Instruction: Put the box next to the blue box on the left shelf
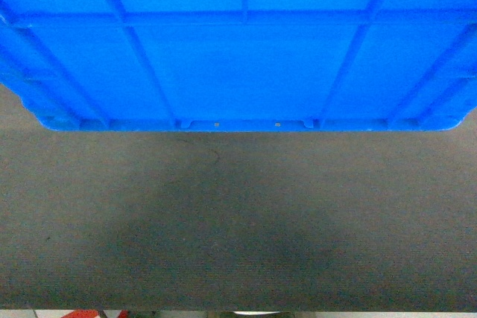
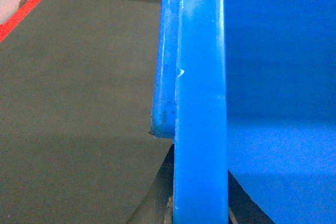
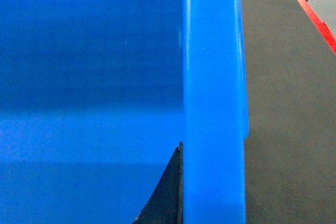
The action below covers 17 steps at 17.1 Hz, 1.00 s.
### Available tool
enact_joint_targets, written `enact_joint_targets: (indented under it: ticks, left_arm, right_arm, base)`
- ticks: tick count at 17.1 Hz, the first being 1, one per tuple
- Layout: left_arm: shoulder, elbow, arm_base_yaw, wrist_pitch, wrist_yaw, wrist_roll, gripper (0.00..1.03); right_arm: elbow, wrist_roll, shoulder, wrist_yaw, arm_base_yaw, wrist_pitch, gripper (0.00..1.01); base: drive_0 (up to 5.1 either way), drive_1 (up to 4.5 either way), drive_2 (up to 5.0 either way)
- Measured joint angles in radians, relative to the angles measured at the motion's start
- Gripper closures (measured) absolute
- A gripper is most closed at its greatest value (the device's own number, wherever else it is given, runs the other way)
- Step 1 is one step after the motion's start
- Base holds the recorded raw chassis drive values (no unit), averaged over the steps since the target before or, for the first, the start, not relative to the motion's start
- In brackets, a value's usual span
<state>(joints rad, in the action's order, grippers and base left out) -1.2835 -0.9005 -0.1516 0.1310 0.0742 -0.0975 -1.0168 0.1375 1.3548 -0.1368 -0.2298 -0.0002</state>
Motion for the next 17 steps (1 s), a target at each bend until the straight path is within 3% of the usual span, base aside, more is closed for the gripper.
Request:
enact_joint_targets:
  ticks: [17]
  left_arm:
    - [0.01, 0.024, 0.0, 0.034, 0.001, 0.002, 0.97]
  right_arm:
    - [0.016, -0.004, -0.013, 0.0, 0.0, 0.024, 0.94]
  base:
    - [0.0, 0.0, 0.0]
